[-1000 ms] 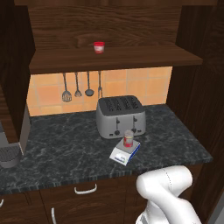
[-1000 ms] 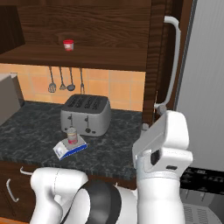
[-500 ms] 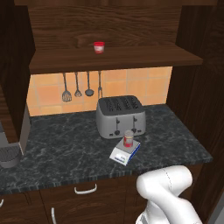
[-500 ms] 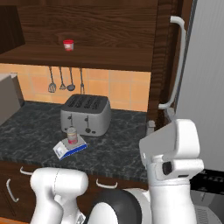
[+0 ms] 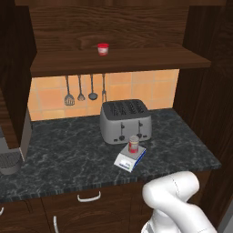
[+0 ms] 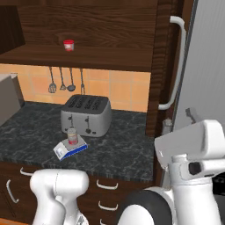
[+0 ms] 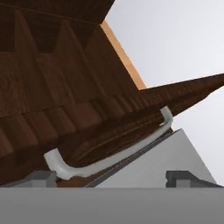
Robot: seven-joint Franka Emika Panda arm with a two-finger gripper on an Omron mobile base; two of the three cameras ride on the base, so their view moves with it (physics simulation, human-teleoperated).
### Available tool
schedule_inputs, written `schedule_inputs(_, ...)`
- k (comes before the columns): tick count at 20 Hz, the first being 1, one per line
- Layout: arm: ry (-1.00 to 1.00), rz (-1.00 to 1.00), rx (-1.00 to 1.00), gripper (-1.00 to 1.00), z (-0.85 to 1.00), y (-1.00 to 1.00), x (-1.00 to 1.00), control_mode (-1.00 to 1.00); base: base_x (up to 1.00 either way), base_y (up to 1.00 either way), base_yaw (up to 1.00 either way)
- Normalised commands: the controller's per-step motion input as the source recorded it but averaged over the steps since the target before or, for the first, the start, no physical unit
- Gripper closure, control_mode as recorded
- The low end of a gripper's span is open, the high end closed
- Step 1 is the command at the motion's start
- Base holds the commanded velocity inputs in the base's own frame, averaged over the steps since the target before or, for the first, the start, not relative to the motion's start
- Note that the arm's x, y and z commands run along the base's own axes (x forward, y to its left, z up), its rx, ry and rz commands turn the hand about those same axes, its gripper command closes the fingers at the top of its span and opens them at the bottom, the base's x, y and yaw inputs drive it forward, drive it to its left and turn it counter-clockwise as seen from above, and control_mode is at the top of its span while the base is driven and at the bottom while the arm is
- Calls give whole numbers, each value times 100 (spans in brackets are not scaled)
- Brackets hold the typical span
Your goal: Pick the canned food and place it on the digital scale for weighing, and close the cabinet.
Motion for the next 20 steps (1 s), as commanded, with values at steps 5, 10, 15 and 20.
schedule_inputs(5, 0, 3, 0, -100, -22, -9, 89, -100, 0, 0, 0)
schedule_inputs(10, -16, 1, -6, -100, 10, 65, 14, -100, 0, 0, 0)
schedule_inputs(15, -31, 0, -25, -100, 95, 100, -12, -100, 0, 0, 0)
schedule_inputs(20, 4, -1, -31, -100, 43, 100, 65, -100, 0, 0, 0)
